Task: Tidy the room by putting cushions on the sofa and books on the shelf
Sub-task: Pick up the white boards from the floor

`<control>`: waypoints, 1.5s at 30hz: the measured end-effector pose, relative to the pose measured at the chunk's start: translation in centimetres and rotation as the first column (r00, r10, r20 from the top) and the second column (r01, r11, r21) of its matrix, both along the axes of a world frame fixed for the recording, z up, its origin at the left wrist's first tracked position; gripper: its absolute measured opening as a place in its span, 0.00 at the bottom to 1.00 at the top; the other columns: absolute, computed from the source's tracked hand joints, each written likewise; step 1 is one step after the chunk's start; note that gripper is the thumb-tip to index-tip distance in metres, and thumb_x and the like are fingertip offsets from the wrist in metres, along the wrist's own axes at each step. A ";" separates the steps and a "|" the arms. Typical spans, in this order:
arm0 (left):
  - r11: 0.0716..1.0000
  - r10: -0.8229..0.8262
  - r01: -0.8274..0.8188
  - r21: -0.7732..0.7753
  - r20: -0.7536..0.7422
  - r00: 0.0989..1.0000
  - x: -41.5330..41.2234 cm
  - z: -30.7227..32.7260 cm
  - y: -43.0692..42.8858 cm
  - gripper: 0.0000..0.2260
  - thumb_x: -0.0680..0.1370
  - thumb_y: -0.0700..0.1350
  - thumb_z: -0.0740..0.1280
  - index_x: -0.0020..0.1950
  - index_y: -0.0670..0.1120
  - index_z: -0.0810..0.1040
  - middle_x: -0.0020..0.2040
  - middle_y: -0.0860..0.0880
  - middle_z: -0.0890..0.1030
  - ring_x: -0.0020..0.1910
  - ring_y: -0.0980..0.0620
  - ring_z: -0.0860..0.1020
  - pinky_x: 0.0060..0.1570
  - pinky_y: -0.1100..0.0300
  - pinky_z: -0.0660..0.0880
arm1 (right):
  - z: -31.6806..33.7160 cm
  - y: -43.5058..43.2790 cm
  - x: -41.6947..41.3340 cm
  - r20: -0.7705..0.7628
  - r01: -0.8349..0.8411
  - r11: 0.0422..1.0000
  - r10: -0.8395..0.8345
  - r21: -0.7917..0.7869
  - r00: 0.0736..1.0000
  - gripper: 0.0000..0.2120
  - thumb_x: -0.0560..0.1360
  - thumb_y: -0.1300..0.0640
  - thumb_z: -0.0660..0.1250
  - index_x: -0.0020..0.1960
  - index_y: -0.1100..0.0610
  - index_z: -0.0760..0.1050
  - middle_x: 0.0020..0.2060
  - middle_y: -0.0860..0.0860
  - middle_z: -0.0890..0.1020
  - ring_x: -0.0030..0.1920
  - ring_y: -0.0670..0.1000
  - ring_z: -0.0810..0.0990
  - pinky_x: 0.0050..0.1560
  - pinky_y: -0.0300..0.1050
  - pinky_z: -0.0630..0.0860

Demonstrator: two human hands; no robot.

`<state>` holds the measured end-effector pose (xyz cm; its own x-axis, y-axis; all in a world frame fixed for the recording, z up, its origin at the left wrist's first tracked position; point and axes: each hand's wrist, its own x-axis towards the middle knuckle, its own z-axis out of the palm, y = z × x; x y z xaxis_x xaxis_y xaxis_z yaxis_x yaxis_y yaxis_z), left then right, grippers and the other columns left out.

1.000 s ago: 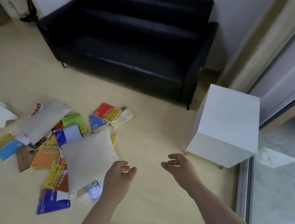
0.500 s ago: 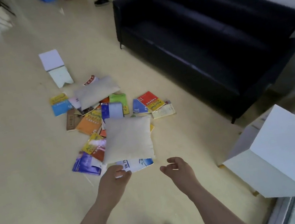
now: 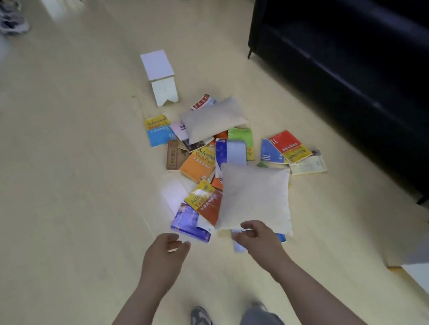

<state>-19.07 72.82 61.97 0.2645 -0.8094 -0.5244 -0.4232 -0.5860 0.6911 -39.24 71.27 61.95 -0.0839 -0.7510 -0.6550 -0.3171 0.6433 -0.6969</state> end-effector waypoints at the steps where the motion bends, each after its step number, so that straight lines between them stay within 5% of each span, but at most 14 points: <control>1: 1.000 0.010 -0.010 0.005 -0.003 1.000 0.9 -0.2 -0.6 0.08 0.75 0.45 0.70 0.53 0.47 0.75 0.50 0.49 0.80 0.47 0.51 0.78 0.36 0.71 0.67 | 0.2 -0.7 0.9 -0.008 -0.016 1.000 0.016 -0.001 1.000 0.18 0.75 0.53 0.69 0.63 0.56 0.71 0.53 0.52 0.77 0.49 0.48 0.75 0.42 0.34 0.70; 8: 1.000 0.001 -0.001 -0.001 0.028 1.000 6.0 -0.4 -8.7 0.11 0.76 0.46 0.68 0.57 0.46 0.75 0.51 0.50 0.78 0.51 0.51 0.76 0.44 0.62 0.67 | -0.5 -9.6 5.5 -0.073 -0.070 0.998 0.069 -0.008 0.995 0.15 0.76 0.52 0.68 0.61 0.54 0.71 0.51 0.49 0.77 0.51 0.49 0.76 0.41 0.38 0.71; 13: 1.000 0.024 -0.024 -0.010 0.041 0.999 9.5 0.0 -17.2 0.15 0.77 0.47 0.67 0.61 0.43 0.74 0.56 0.48 0.79 0.50 0.54 0.75 0.36 0.72 0.66 | -1.2 -18.5 9.1 -0.038 -0.110 0.994 0.109 -0.024 0.993 0.13 0.77 0.53 0.67 0.59 0.56 0.71 0.52 0.51 0.79 0.47 0.46 0.77 0.44 0.39 0.73; 21: 0.999 0.048 -0.048 0.007 0.020 0.999 14.7 0.2 -27.4 0.14 0.76 0.46 0.68 0.60 0.43 0.74 0.55 0.48 0.79 0.50 0.52 0.76 0.38 0.69 0.68 | -1.1 -29.9 14.5 0.040 -0.101 0.994 0.099 0.042 0.994 0.17 0.78 0.52 0.67 0.63 0.55 0.69 0.49 0.48 0.75 0.38 0.39 0.76 0.24 0.26 0.69; 26: 0.999 0.043 -0.043 0.014 -0.016 0.999 19.1 -0.7 -34.1 0.14 0.76 0.46 0.69 0.59 0.44 0.75 0.53 0.48 0.80 0.52 0.49 0.78 0.47 0.61 0.69 | -1.9 -35.9 19.2 -0.001 -0.101 0.995 0.101 0.023 0.995 0.19 0.78 0.50 0.66 0.66 0.54 0.68 0.58 0.51 0.77 0.46 0.43 0.76 0.34 0.33 0.69; 35: 0.993 -0.114 0.114 0.016 -0.002 0.993 30.6 -1.0 -47.6 0.12 0.76 0.45 0.69 0.57 0.44 0.75 0.52 0.48 0.80 0.47 0.52 0.78 0.37 0.69 0.68 | -2.1 -46.4 30.1 -0.039 0.034 0.999 -0.034 -0.005 0.999 0.20 0.78 0.54 0.66 0.67 0.57 0.69 0.54 0.50 0.75 0.52 0.47 0.73 0.38 0.31 0.66; 40: 0.980 -0.196 0.196 0.025 0.001 0.981 35.4 -0.7 -55.4 0.11 0.76 0.46 0.68 0.57 0.45 0.75 0.52 0.48 0.80 0.48 0.52 0.77 0.35 0.68 0.68 | -2.1 -51.7 35.0 -0.022 0.142 0.989 -0.141 0.045 0.990 0.20 0.76 0.54 0.67 0.66 0.58 0.70 0.57 0.55 0.78 0.53 0.51 0.77 0.52 0.45 0.74; 45: 0.970 -0.241 0.242 0.034 -0.019 0.970 36.6 -1.1 -62.4 0.09 0.75 0.45 0.69 0.54 0.46 0.75 0.50 0.48 0.80 0.44 0.53 0.77 0.36 0.70 0.67 | -2.5 -58.2 36.5 -0.040 0.233 0.972 -0.232 0.027 0.972 0.16 0.76 0.56 0.67 0.62 0.59 0.72 0.52 0.53 0.79 0.42 0.46 0.76 0.36 0.34 0.70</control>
